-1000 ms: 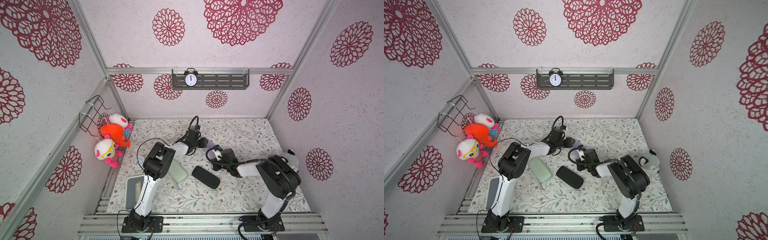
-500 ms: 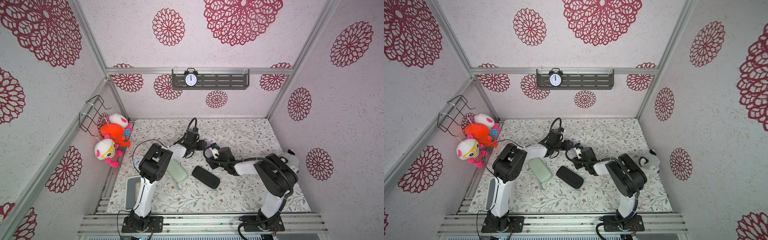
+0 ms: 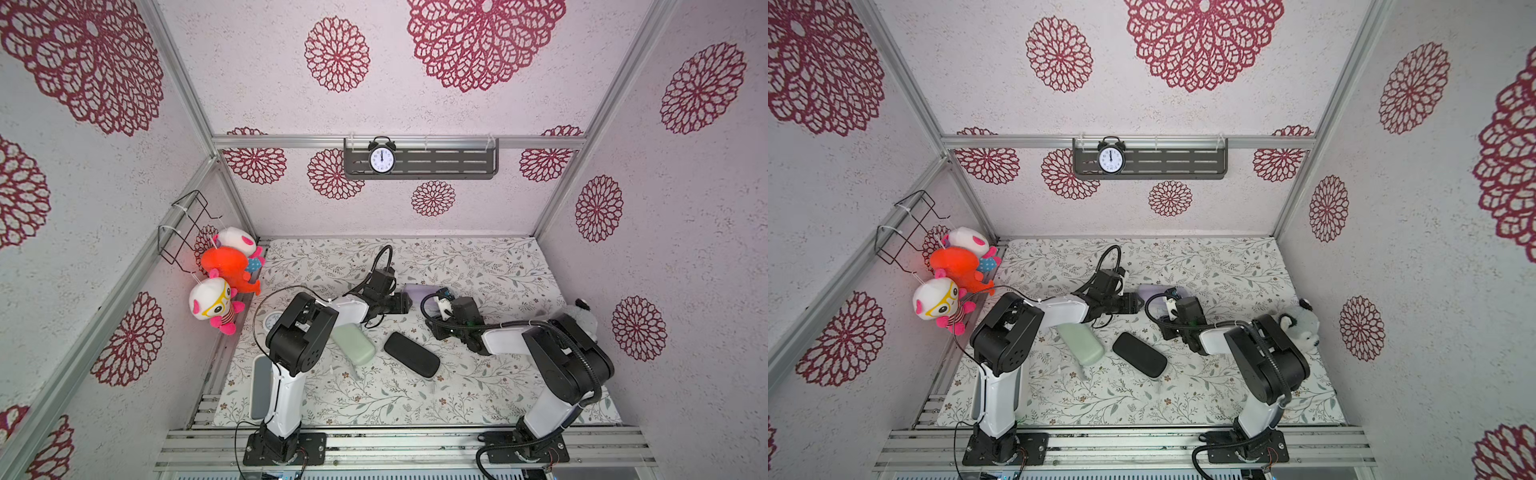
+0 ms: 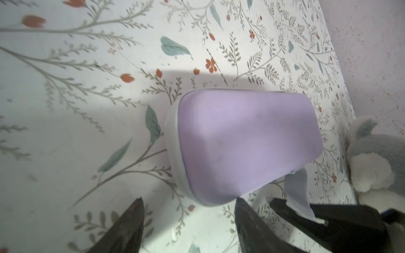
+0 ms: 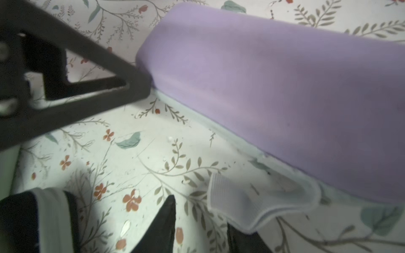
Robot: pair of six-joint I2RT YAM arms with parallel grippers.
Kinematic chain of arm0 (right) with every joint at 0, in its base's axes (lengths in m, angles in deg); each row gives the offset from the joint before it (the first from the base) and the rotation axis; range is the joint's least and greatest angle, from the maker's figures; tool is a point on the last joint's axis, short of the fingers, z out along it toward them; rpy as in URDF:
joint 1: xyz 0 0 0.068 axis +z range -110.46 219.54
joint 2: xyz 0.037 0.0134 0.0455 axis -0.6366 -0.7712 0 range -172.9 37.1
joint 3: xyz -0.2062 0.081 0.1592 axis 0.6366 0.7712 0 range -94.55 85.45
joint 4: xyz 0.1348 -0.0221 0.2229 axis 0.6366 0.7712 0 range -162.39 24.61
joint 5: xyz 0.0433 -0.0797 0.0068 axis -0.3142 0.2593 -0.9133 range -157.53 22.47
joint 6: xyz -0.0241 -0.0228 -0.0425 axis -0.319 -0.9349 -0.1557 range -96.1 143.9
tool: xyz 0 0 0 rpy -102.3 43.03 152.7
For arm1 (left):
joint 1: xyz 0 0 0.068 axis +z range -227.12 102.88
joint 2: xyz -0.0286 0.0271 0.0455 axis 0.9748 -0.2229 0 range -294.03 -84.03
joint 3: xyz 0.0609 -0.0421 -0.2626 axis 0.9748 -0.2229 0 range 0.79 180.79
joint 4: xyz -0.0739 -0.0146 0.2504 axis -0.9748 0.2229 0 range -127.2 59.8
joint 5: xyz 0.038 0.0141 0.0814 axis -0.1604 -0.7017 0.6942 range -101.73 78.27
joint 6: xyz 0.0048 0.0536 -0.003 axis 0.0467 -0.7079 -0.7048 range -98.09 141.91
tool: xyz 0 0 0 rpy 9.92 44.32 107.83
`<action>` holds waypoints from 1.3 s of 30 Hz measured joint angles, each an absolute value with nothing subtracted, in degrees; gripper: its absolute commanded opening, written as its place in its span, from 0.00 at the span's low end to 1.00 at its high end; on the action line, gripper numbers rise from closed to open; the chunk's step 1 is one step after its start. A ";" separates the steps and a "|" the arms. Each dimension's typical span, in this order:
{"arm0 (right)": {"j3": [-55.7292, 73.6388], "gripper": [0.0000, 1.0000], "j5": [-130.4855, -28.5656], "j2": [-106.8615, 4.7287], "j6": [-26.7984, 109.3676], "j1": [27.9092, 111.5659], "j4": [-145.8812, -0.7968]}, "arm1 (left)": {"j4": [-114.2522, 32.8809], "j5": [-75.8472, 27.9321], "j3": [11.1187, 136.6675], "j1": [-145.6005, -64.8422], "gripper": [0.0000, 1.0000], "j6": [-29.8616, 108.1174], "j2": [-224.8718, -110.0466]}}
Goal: Put umbrellas into zippered umbrella sleeves
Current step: Zip the zipper on the umbrella sleeve, then reset both arms
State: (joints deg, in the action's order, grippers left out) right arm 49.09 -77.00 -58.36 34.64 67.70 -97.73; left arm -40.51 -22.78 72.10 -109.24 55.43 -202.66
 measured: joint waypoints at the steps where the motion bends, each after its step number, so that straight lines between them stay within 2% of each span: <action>1: 49.70 0.41 -77.05 -56.94 34.69 67.76 -97.73 | -40.51 -22.65 72.36 -109.09 0.68 55.40 -202.64; 3: 51.08 0.48 -76.87 -53.05 35.08 67.85 -97.75 | -40.27 -21.82 72.53 -108.76 0.71 55.27 -202.24; 4: 51.56 0.56 -76.67 -51.13 35.32 67.85 -97.71 | -39.84 -21.36 72.32 -108.65 0.75 55.08 -201.63; 6: 51.93 0.77 -75.25 -46.91 35.74 67.79 -97.60 | -39.77 -20.74 70.24 -108.30 0.86 54.49 -198.66; 7: 51.93 0.92 -74.40 -45.38 35.54 67.76 -97.69 | -39.88 -20.29 68.71 -108.24 0.91 54.27 -196.47; 8: 51.93 0.99 -73.00 -43.50 35.95 67.50 -97.93 | -39.95 -19.54 66.52 -108.17 0.97 53.41 -192.95; 11: 51.42 0.99 -68.65 -39.48 36.17 65.40 -97.93 | -42.00 -14.89 59.44 -108.17 0.98 50.22 -180.17; 15: 49.98 0.98 -60.19 -36.42 34.84 60.59 -98.30 | -48.23 -1.99 49.17 -107.84 0.98 42.16 -159.03; 19: 50.00 0.98 -53.99 -36.20 31.06 56.46 -97.97 | -48.91 10.62 45.10 -102.82 0.98 36.10 -150.35; 22: 53.59 0.98 -51.01 -35.52 28.35 53.10 -100.99 | -51.29 17.40 38.70 -95.21 0.98 33.09 -149.48; 27: 66.11 0.98 -49.16 -37.66 23.34 47.63 -113.66 | -55.03 18.64 24.51 -81.88 0.98 32.28 -150.20; 30: 69.68 0.98 -49.18 -42.71 23.50 44.86 -119.09 | -64.27 15.78 19.29 -77.29 0.98 32.13 -153.96; 34: 72.54 0.98 -53.20 -48.20 24.61 40.68 -131.22 | -72.25 11.63 18.26 -73.94 0.98 31.32 -157.81; 36: 72.10 0.99 -54.86 -50.30 24.98 39.70 -132.57 | -79.62 7.69 17.35 -72.00 0.98 31.40 -159.93; 39: 72.08 0.99 -56.35 -50.84 25.00 39.70 -135.08 | -92.88 2.80 16.76 -69.24 0.98 31.40 -169.17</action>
State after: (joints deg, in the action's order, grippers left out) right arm 72.08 -56.35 -50.84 25.00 39.70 -135.08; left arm -92.88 2.80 16.76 -69.24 31.40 -169.17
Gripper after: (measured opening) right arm 0.988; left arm 0.980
